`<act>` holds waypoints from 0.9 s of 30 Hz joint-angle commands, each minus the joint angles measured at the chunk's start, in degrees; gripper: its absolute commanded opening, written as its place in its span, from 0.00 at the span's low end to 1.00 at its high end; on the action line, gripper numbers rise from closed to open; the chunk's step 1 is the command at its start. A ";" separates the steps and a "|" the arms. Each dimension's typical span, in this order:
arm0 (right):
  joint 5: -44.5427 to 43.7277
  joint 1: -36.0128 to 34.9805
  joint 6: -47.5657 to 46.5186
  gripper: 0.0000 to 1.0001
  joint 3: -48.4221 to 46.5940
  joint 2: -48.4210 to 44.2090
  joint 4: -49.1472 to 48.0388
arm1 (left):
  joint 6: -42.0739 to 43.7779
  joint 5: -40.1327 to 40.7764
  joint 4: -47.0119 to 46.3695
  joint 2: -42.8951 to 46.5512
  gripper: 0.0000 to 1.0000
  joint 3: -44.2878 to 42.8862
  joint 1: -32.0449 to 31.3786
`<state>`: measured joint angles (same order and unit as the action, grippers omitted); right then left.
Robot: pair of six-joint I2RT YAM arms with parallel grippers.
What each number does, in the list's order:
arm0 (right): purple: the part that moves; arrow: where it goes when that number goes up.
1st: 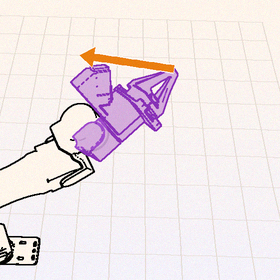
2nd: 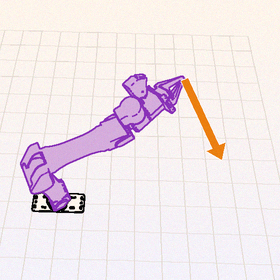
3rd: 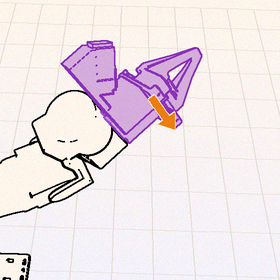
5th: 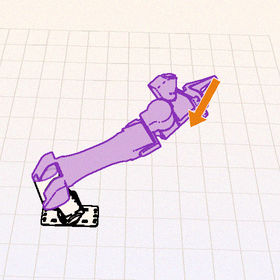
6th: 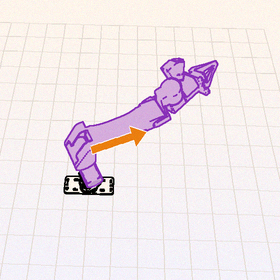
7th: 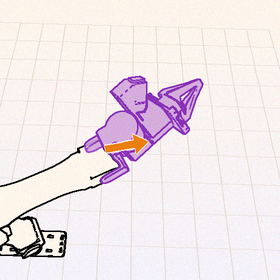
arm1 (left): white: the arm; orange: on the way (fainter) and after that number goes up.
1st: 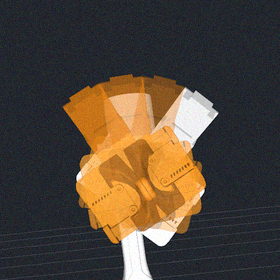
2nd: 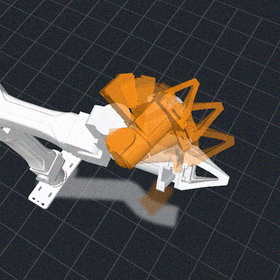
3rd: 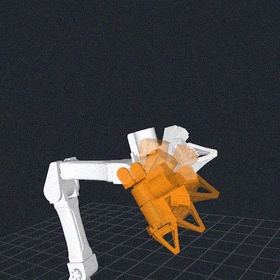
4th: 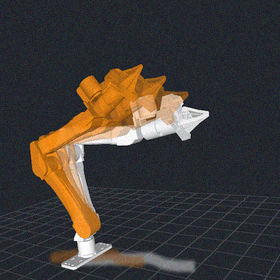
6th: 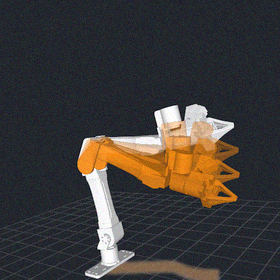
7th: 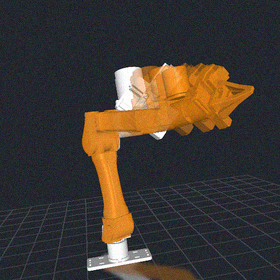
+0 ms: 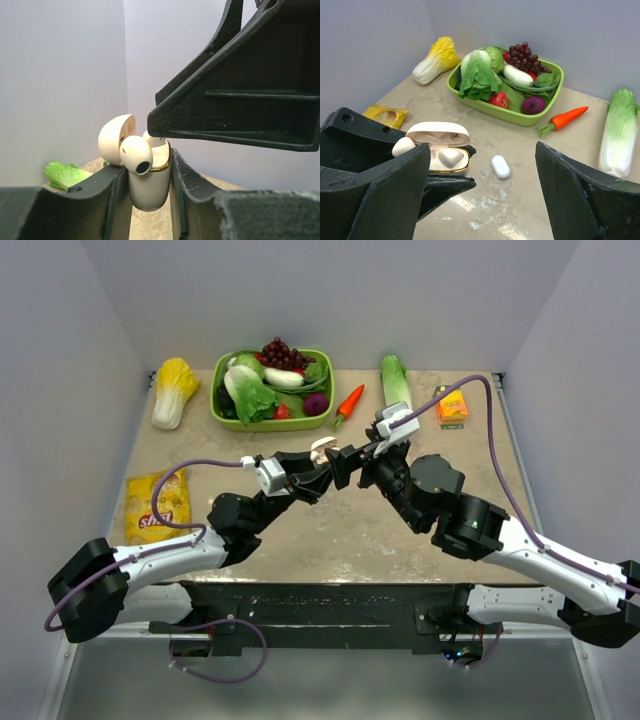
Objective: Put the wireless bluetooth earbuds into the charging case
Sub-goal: Place the earbud in the charging case.
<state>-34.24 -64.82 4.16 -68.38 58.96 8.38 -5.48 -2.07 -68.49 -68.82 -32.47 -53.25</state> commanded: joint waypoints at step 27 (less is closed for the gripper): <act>4.01 0.22 3.31 0.91 -3.43 4.32 -1.00 | 1.70 0.04 -2.00 -0.35 0.00 -2.86 -0.01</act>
<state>-28.99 -64.69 6.79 -69.87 64.05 6.52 -4.84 -2.09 -67.61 -69.56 -32.99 -53.25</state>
